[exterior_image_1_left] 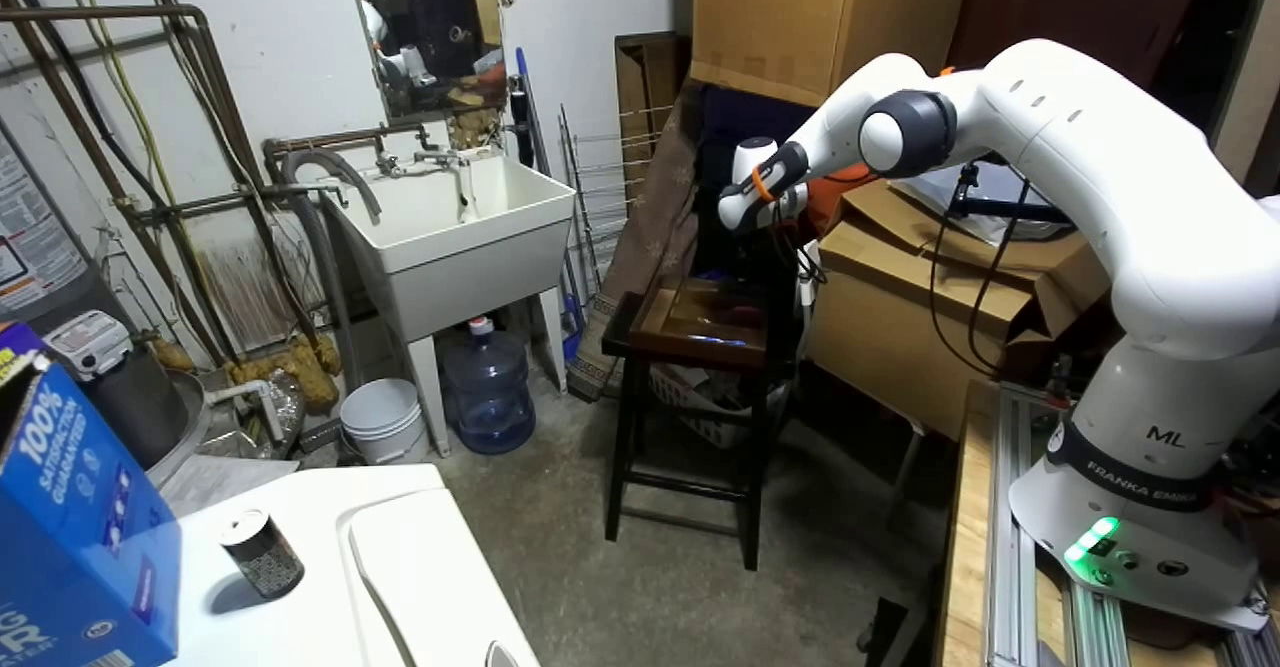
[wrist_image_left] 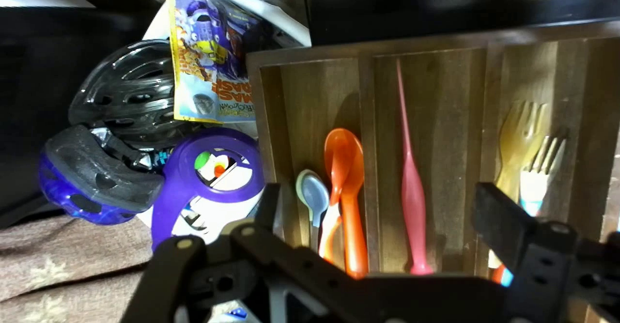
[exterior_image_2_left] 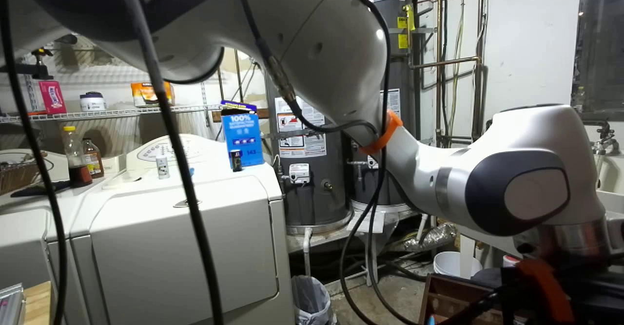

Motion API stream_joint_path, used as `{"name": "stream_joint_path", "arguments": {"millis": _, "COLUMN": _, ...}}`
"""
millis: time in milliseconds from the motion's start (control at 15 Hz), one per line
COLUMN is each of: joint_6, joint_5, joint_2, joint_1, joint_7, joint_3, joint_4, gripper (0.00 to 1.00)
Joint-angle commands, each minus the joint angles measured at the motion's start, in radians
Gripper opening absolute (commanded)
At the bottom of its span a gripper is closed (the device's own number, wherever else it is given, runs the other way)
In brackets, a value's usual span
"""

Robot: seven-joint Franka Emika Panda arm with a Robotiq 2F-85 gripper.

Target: Move the pink thing from the utensil organizer to the washing machine

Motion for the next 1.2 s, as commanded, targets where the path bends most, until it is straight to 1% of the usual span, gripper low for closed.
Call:
{"name": "stream_joint_path", "arguments": {"millis": 0, "joint_6": 0.046, "joint_5": 0.012, "joint_2": 0.084, "joint_1": -0.040, "joint_7": 0.014, "joint_3": 0.031, "joint_4": 0.115, "gripper": 1.00}}
{"name": "stream_joint_path", "arguments": {"millis": 67, "joint_6": 0.052, "joint_5": 0.027, "joint_2": 0.097, "joint_1": -0.060, "joint_7": 0.007, "joint_3": 0.051, "joint_4": 0.134, "gripper": 1.00}}
{"name": "stream_joint_path", "arguments": {"millis": 133, "joint_6": 0.053, "joint_5": 0.052, "joint_2": 0.110, "joint_1": -0.092, "joint_7": -0.011, "joint_3": 0.086, "joint_4": 0.154, "gripper": 1.00}}
{"name": "stream_joint_path", "arguments": {"millis": 267, "joint_6": 0.059, "joint_5": 0.096, "joint_2": 0.138, "joint_1": -0.154, "joint_7": -0.057, "joint_3": 0.165, "joint_4": 0.202, "gripper": 1.00}}
{"name": "stream_joint_path", "arguments": {"millis": 400, "joint_6": 0.044, "joint_5": 0.143, "joint_2": 0.176, "joint_1": -0.223, "joint_7": -0.132, "joint_3": 0.255, "joint_4": 0.273, "gripper": 1.00}}
{"name": "stream_joint_path", "arguments": {"millis": 467, "joint_6": 0.053, "joint_5": 0.094, "joint_2": 0.107, "joint_1": -0.167, "joint_7": -0.061, "joint_3": 0.180, "joint_4": 0.159, "gripper": 1.00}}
{"name": "stream_joint_path", "arguments": {"millis": 533, "joint_6": 0.053, "joint_5": 0.107, "joint_2": 0.120, "joint_1": -0.196, "joint_7": -0.086, "joint_3": 0.213, "joint_4": 0.183, "gripper": 1.00}}
{"name": "stream_joint_path", "arguments": {"millis": 667, "joint_6": 0.053, "joint_5": 0.112, "joint_2": 0.137, "joint_1": -0.225, "joint_7": -0.103, "joint_3": 0.239, "joint_4": 0.213, "gripper": 1.00}}
{"name": "stream_joint_path", "arguments": {"millis": 1067, "joint_6": 0.030, "joint_5": 0.115, "joint_2": 0.176, "joint_1": -0.242, "joint_7": -0.171, "joint_3": 0.277, "joint_4": 0.272, "gripper": 1.00}}
{"name": "stream_joint_path", "arguments": {"millis": 1133, "joint_6": 0.020, "joint_5": 0.117, "joint_2": 0.182, "joint_1": -0.245, "joint_7": -0.182, "joint_3": 0.283, "joint_4": 0.283, "gripper": 0.97}}
